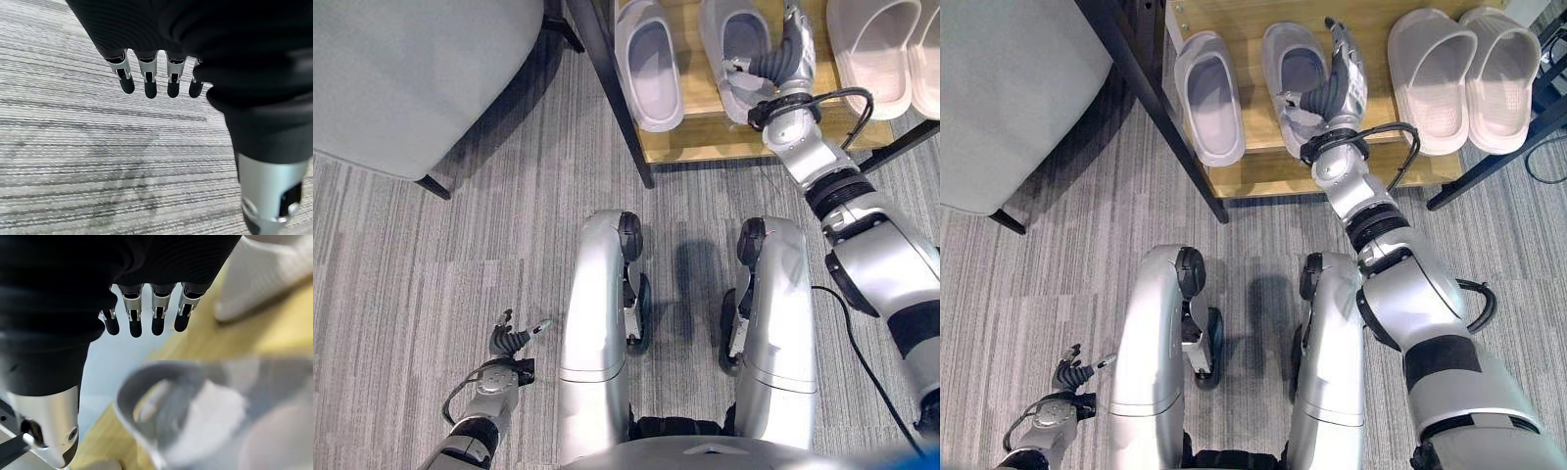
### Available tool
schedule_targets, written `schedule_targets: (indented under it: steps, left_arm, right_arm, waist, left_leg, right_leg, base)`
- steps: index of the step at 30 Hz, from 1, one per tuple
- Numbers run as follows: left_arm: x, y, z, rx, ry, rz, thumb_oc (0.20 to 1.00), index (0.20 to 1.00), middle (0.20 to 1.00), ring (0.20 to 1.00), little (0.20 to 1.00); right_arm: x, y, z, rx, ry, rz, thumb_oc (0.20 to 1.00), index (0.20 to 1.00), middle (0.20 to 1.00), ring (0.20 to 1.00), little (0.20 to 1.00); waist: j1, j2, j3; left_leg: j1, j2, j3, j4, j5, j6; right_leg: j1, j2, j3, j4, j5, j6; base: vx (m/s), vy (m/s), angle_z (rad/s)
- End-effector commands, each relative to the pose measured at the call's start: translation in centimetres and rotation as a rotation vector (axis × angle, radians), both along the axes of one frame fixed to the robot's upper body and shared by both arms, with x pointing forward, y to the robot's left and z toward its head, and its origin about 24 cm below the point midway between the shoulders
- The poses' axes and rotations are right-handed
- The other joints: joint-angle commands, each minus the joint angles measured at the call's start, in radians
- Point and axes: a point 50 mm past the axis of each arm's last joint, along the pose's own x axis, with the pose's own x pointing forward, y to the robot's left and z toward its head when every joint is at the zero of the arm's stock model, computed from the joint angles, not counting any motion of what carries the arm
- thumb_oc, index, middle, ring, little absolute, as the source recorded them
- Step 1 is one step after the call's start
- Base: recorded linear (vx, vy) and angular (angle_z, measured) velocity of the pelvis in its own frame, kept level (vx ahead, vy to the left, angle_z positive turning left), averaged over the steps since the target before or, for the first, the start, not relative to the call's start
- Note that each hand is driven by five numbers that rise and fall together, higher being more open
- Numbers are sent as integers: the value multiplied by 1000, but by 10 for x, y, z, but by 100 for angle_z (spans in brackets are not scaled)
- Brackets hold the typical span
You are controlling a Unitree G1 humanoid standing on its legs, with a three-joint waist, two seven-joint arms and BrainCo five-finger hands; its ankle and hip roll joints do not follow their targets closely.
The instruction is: Arrange the slippers neatly on the shoe rack.
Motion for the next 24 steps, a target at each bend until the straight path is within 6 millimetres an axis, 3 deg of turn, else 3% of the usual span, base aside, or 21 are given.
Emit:
schedule_targets:
  steps: [1, 8, 16, 24]
  left_arm:
    - [-8, 2, -1, 7, 12, -31, 1000, 1000, 1000, 1000, 1000]
    - [-7, 1, -4, -16, 22, -16, 1000, 1000, 1000, 1000, 1000]
    - [-4, 1, -4, -19, 32, 6, 1000, 1000, 1000, 1000, 1000]
    - [-2, -3, -6, -23, 42, -4, 1000, 1000, 1000, 1000, 1000]
  right_arm:
    - [-4, 2, 20, 157, -78, 75, 1000, 1000, 1000, 1000, 1000]
    - [-3, 5, 5, 253, -33, 108, 1000, 1000, 1000, 1000, 1000]
    - [-9, 48, 14, 398, -59, 278, 1000, 1000, 1000, 1000, 1000]
    - [-11, 64, 15, 424, -49, 320, 1000, 1000, 1000, 1000, 1000]
  waist:
    - [40, 1, -56]
    - [33, 6, -56]
    - [30, 6, -57]
    - [34, 7, -55]
  left_leg:
    - [33, -54, -120, 22, -68, -2]
    - [33, -51, -115, 25, -72, -3]
    - [33, -49, -110, 26, -72, -3]
    - [33, -52, -109, 31, -74, -1]
  right_leg:
    - [7, 15, 196, 7, 204, -63]
    - [5, 18, 198, 9, 203, -64]
    - [6, 19, 200, 9, 206, -64]
    - [9, 22, 204, 10, 213, -59]
  base:
    - [0, 0, 0]
    - [0, 0, 0]
    - [0, 0, 0]
    - [0, 0, 0]
